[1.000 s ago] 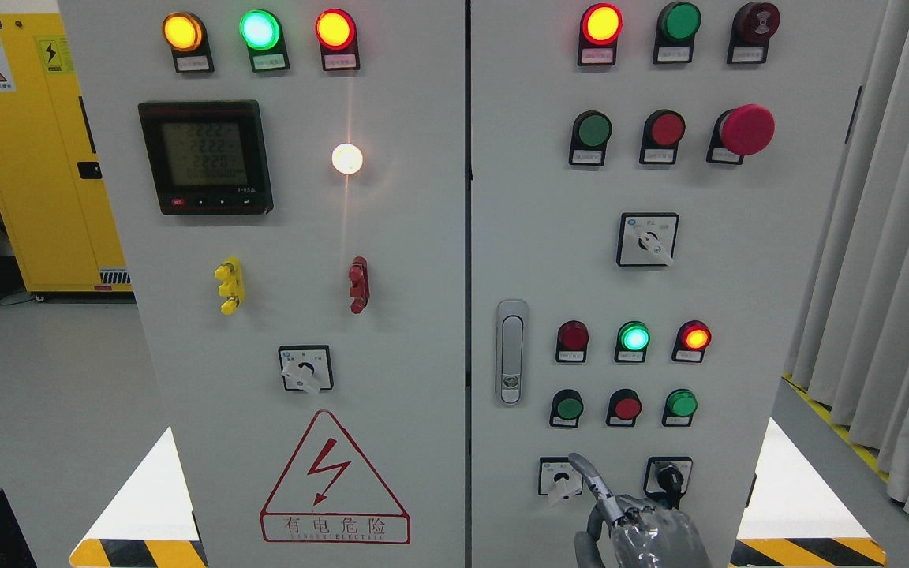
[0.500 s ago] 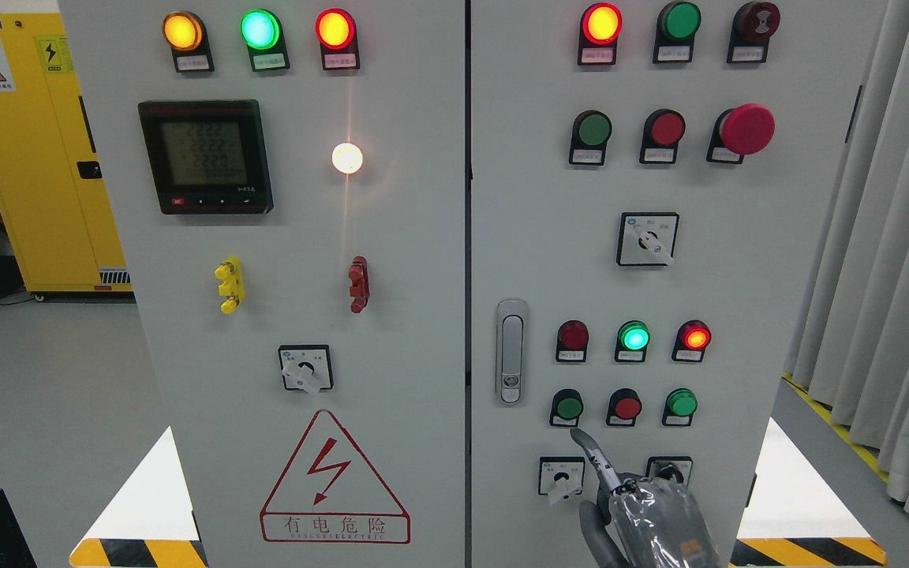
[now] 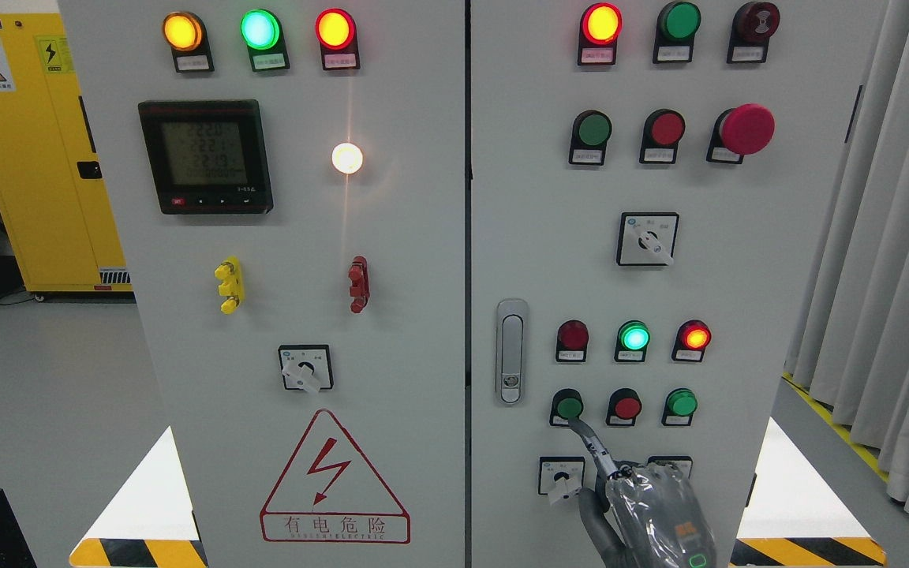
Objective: Press green start button
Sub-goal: 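Press the lower green push button with the right hand's fingertips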
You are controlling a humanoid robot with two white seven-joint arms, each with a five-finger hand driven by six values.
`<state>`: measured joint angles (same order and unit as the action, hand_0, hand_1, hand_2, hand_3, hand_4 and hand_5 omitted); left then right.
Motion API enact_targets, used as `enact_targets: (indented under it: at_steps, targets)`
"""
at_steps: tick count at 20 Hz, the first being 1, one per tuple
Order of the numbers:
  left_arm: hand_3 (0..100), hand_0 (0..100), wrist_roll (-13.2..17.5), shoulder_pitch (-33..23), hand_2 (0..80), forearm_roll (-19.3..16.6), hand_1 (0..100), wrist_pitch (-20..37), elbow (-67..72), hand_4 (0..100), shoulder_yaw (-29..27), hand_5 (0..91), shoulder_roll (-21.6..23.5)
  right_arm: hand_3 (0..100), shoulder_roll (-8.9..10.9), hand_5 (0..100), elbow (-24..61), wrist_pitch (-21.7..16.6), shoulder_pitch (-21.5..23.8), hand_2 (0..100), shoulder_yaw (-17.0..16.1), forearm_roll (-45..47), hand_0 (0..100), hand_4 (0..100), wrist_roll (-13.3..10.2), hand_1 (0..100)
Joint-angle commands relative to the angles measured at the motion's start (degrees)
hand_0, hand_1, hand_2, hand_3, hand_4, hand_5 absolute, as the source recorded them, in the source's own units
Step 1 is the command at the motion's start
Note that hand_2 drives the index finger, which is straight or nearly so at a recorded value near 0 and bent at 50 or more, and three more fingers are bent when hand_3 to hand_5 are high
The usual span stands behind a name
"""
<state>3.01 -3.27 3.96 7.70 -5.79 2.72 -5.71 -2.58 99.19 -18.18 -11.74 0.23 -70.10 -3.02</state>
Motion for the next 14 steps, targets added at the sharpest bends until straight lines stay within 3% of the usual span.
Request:
enact_targets:
  at_steps: [1, 14]
  targets:
    - [0, 12, 0.0, 0.0, 0.0, 0.0, 56, 0.0, 0.1, 0, 0.0, 0.0, 0.0, 83, 0.03, 99, -1.3, 0.3, -1.0, 0, 0.3, 0.0, 80, 91, 0.3, 100]
    - [0, 12, 0.0, -0.1, 0.0, 0.0, 56, 0.0, 0.1, 0, 0.0, 0.0, 0.0, 83, 0.12, 99, -1.4, 0.4, -1.4, 0, 0.5, 0.0, 77, 91, 1.1, 100]
